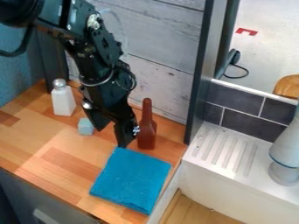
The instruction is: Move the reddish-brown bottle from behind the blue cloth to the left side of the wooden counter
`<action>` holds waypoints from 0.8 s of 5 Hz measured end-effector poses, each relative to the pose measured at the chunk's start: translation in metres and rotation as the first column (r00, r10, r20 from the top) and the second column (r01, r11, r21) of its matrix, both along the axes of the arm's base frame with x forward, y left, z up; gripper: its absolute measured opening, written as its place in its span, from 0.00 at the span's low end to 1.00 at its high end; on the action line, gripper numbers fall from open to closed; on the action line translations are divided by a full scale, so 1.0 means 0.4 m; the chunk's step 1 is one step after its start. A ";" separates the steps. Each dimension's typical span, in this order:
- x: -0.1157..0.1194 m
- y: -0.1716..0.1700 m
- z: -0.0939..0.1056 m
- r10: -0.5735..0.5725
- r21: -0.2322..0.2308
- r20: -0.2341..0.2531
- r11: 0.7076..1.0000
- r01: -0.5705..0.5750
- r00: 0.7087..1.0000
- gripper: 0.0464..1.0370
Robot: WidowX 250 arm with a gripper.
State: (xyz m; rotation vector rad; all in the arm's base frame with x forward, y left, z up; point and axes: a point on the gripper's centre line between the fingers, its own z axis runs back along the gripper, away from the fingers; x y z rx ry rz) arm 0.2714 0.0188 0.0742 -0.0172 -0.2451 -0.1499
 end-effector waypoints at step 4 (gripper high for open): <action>0.082 0.000 -0.041 0.088 0.022 -0.077 0.996 -0.086 0.993 0.96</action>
